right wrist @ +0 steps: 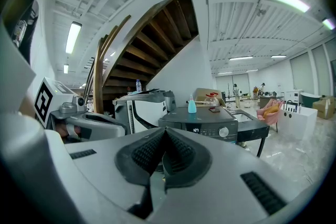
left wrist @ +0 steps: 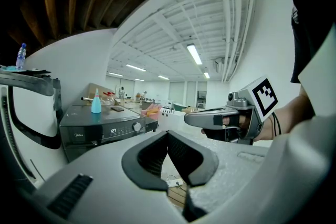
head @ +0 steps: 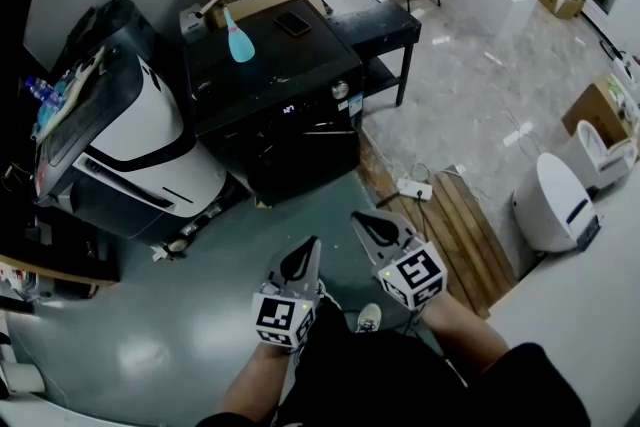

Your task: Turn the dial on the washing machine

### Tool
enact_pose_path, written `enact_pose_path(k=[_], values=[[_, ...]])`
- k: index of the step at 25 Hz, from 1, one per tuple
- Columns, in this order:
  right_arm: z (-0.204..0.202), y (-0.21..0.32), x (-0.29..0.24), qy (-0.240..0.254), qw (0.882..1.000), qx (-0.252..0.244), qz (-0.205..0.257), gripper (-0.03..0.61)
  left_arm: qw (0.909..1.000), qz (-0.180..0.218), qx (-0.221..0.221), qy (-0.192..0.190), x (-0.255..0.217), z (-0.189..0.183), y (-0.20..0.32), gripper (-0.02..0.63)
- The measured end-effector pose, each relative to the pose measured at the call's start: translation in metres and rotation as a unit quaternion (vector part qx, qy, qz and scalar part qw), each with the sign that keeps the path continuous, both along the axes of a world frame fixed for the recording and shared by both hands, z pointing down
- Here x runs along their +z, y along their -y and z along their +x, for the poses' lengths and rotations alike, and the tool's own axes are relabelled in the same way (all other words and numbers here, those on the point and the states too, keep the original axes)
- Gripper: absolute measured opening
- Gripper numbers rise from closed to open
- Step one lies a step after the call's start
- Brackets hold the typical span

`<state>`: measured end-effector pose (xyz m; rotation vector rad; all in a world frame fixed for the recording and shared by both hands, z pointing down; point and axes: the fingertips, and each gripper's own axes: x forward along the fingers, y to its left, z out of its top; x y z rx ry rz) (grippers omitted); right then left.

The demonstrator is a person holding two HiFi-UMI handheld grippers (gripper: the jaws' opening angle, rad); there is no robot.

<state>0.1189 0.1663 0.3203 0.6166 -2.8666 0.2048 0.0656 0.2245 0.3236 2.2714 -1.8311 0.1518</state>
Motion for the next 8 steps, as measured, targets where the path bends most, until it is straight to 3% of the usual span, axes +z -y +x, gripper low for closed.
enact_pose_path(k=[8], values=[[0.0019, -0.0032, 0.0005, -0.002, 1.000, -0.010, 0.016, -0.003, 1.0000, 0.000, 0.000, 0.001, -0.0017, 0.0033, -0.0022, 0.005]])
